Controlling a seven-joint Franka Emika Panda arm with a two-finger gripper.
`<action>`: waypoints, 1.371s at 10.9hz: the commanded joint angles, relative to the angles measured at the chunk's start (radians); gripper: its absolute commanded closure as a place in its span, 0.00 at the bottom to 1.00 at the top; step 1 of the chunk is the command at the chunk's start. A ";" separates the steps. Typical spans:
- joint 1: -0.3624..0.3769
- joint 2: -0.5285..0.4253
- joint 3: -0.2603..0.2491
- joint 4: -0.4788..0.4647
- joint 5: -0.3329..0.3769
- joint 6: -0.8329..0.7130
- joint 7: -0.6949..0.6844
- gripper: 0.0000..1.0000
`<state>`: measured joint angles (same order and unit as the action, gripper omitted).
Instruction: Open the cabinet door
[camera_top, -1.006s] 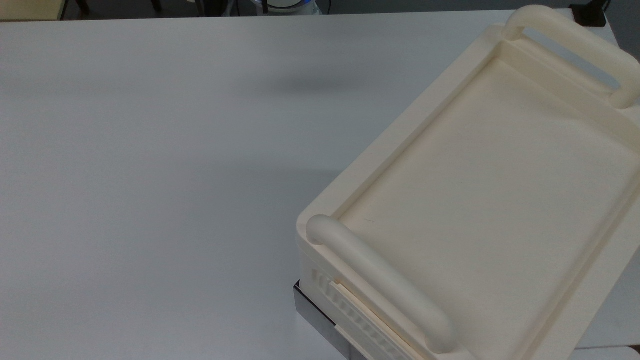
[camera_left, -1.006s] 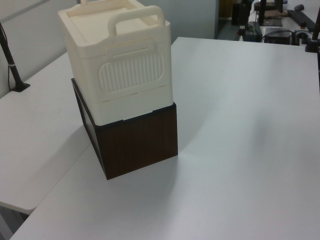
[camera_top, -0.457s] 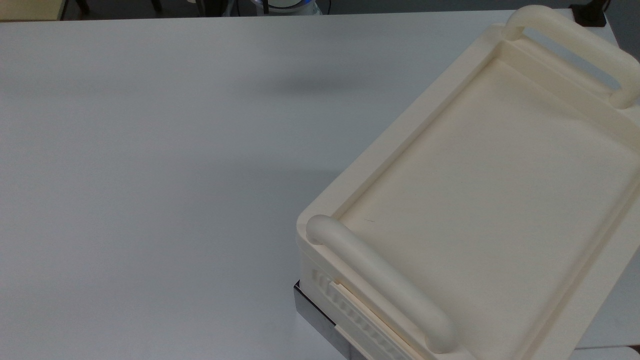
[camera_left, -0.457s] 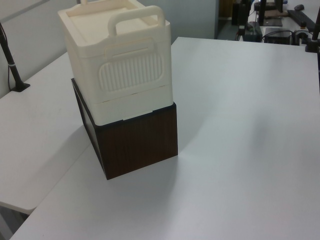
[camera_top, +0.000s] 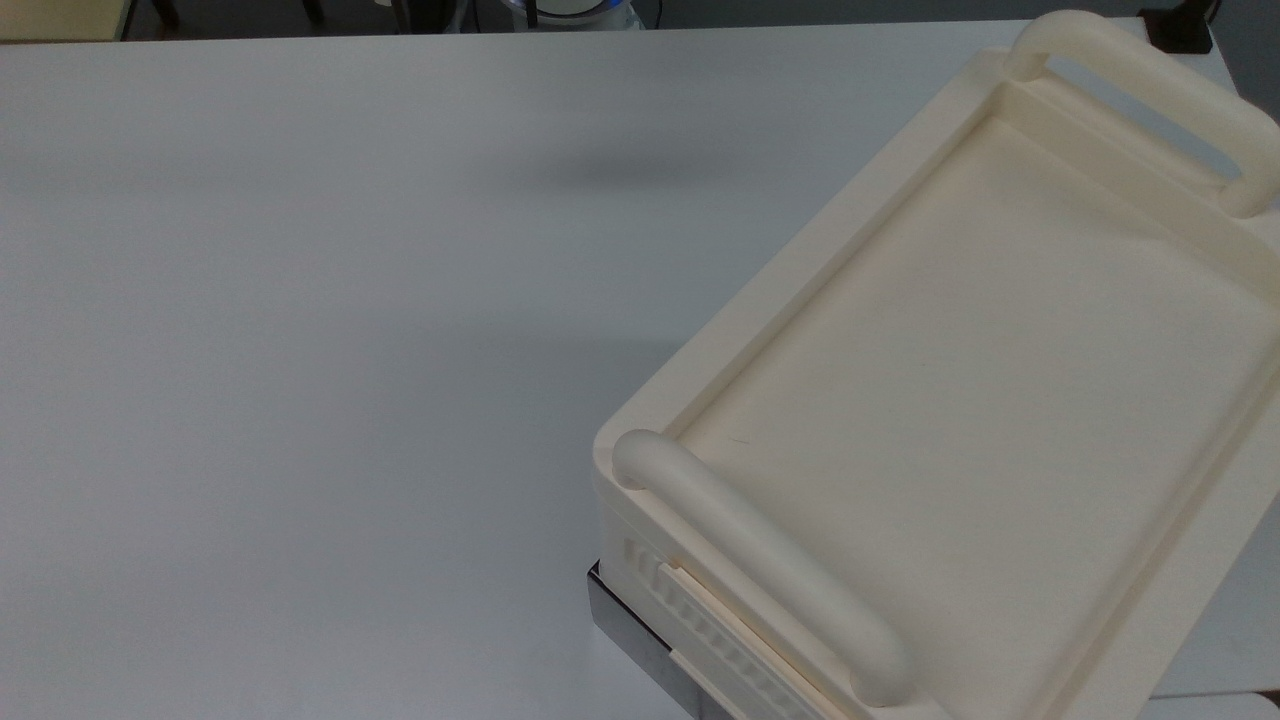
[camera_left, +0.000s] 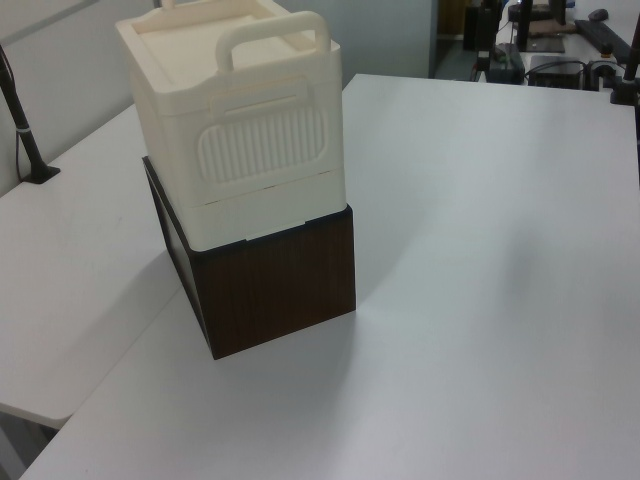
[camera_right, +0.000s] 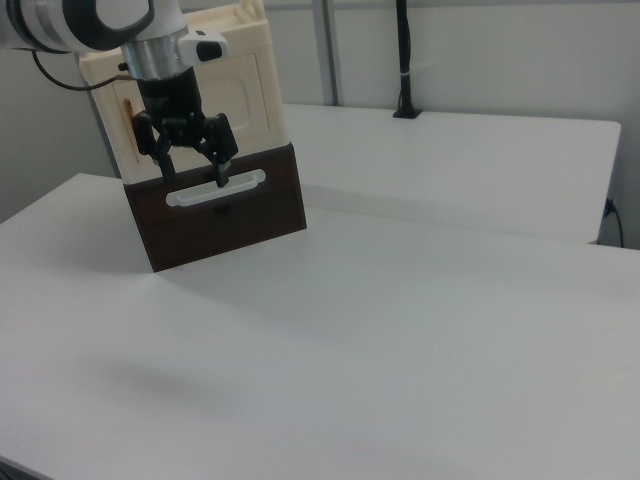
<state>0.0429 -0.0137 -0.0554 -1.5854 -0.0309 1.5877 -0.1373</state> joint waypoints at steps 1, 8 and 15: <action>-0.011 -0.015 0.002 -0.018 0.014 0.029 -0.022 0.00; -0.012 -0.017 -0.004 0.001 0.019 0.017 -0.038 0.00; -0.011 -0.008 0.003 0.001 0.025 0.066 -0.136 0.06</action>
<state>0.0373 -0.0141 -0.0571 -1.5736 -0.0272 1.6019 -0.2158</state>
